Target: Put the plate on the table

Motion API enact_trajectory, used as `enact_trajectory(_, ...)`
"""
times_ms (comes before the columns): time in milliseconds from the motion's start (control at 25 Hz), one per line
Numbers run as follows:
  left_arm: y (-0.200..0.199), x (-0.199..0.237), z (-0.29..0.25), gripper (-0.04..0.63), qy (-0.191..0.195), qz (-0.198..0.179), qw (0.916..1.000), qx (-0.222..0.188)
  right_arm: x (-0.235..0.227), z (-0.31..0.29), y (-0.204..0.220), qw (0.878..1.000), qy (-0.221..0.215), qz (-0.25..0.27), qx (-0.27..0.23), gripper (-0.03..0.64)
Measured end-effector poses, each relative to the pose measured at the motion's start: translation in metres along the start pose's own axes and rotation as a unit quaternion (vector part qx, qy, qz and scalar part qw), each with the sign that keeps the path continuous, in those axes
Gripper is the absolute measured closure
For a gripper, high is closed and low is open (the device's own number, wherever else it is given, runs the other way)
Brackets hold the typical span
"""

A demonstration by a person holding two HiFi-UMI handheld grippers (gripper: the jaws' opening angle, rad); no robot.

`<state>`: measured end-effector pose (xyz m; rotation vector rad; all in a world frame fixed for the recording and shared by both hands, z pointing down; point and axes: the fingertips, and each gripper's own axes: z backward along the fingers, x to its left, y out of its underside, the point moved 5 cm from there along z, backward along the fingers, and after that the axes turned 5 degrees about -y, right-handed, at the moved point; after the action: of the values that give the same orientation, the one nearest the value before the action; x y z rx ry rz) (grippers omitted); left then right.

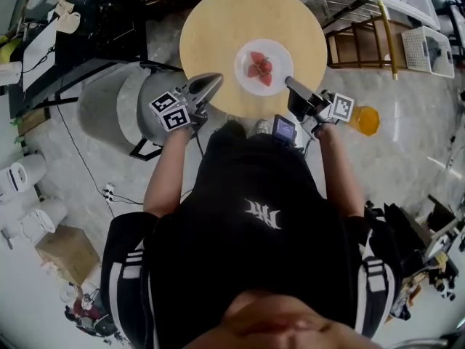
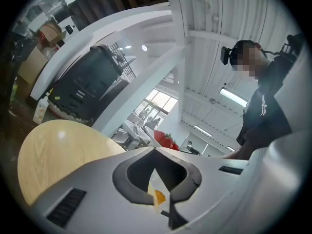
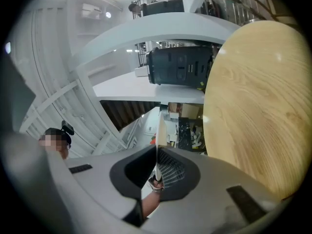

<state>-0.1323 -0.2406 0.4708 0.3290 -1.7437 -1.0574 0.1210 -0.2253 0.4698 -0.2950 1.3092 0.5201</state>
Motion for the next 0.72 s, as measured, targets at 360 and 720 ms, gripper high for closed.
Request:
enact_trajectory(360, -0.002, 0.033, 0.001, 0.594, 0.043, 0.021, 0.9988, -0.002, 0.003, -0.018, -0.002, 0.998, 0.027, 0.028, -0.044, 0.606)
enact_trajectory(720, 0.002, 0.056, 0.001, 0.594, 0.047, 0.031, 0.9984, -0.005, -0.008, -0.02, -0.015, 0.997, 0.053, 0.03, -0.056, 0.606)
